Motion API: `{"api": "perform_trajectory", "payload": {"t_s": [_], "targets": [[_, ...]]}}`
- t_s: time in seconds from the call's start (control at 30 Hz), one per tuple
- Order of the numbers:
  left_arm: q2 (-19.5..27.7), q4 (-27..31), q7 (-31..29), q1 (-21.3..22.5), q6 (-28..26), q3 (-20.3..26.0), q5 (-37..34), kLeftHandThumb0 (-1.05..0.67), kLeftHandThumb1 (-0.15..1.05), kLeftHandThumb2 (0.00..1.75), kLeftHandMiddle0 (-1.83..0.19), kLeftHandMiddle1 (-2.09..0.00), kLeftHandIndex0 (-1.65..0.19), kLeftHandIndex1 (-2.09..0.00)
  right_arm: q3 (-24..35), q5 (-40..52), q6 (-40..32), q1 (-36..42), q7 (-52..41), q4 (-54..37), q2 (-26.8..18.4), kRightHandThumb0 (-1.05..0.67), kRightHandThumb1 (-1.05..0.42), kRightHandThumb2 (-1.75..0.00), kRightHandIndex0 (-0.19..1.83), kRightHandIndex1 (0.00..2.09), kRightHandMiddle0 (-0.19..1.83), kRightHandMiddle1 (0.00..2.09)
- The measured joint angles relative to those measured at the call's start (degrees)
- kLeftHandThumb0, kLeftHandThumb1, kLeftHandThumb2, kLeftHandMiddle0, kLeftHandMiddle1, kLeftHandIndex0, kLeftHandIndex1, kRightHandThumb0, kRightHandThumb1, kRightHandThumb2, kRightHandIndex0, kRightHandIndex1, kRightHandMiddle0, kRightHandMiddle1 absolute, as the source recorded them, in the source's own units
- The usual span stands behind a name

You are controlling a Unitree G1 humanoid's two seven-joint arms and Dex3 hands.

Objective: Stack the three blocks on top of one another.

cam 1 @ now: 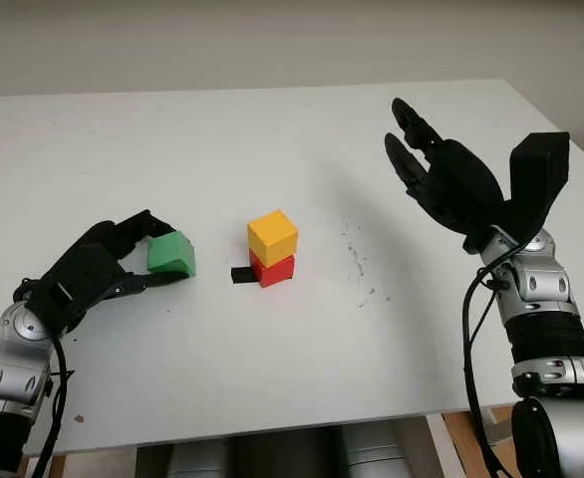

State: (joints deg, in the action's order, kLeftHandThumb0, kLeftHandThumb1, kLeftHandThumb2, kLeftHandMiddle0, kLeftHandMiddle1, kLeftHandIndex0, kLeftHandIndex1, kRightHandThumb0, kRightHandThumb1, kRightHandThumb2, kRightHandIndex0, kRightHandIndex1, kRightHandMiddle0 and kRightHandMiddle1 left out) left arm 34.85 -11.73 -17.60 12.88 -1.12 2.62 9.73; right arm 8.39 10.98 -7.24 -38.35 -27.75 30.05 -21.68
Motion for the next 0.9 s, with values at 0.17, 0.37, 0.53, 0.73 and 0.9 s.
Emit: {"api": "perform_trajectory", "payload": {"t_s": [0.17,0.37,0.53,0.73,0.9], "targets": [[-1.51,2.68,0.94,-1.27,-0.83,0.91,-0.9,-0.39,1.05,0.18,-0.21,-0.04,-0.36,-1.54,0.0,0.15,-0.76,0.0,-0.16,-1.24,0.0,-0.52,-1.05,-0.42,-0.16,0.05,-0.18,0.05],[-3.17,7.37,4.3,-3.47,-1.83,1.56,-0.33,-0.36,1.05,0.19,-0.17,-0.04,-0.34,-1.54,-0.67,-0.69,-0.72,0.13,-0.47,-1.68,-0.2,-0.52,-1.05,-0.43,-0.18,0.05,-0.18,0.05],[-5.58,14.33,7.34,-4.9,-4.25,1.79,0.51,-0.35,1.05,0.18,-0.16,-0.05,-0.33,-1.54,-1.5,-1.31,-0.67,0.4,-0.5,-1.68,-0.13,-0.54,-1.05,-0.43,-0.18,0.05,-0.18,0.05],[-8.31,20.84,10.29,-5.34,-4.86,2.62,0.9,-0.35,1.05,0.18,-0.17,-0.06,-0.33,-1.55,-2.2,-1.68,0.24,1.18,-0.58,-1.68,0.86,-0.57,-1.05,-0.43,-0.19,0.03,-0.19,0.05],[-10.99,24.36,12.44,-5.67,-4.3,3.44,0.46,-0.37,1.05,0.18,-0.18,-0.06,-0.35,-1.57,-2.53,-1.87,1.21,1.49,-0.59,-1.6,1.04,-0.58,-1.05,-0.41,-0.19,0.03,-0.17,0.05]]}}
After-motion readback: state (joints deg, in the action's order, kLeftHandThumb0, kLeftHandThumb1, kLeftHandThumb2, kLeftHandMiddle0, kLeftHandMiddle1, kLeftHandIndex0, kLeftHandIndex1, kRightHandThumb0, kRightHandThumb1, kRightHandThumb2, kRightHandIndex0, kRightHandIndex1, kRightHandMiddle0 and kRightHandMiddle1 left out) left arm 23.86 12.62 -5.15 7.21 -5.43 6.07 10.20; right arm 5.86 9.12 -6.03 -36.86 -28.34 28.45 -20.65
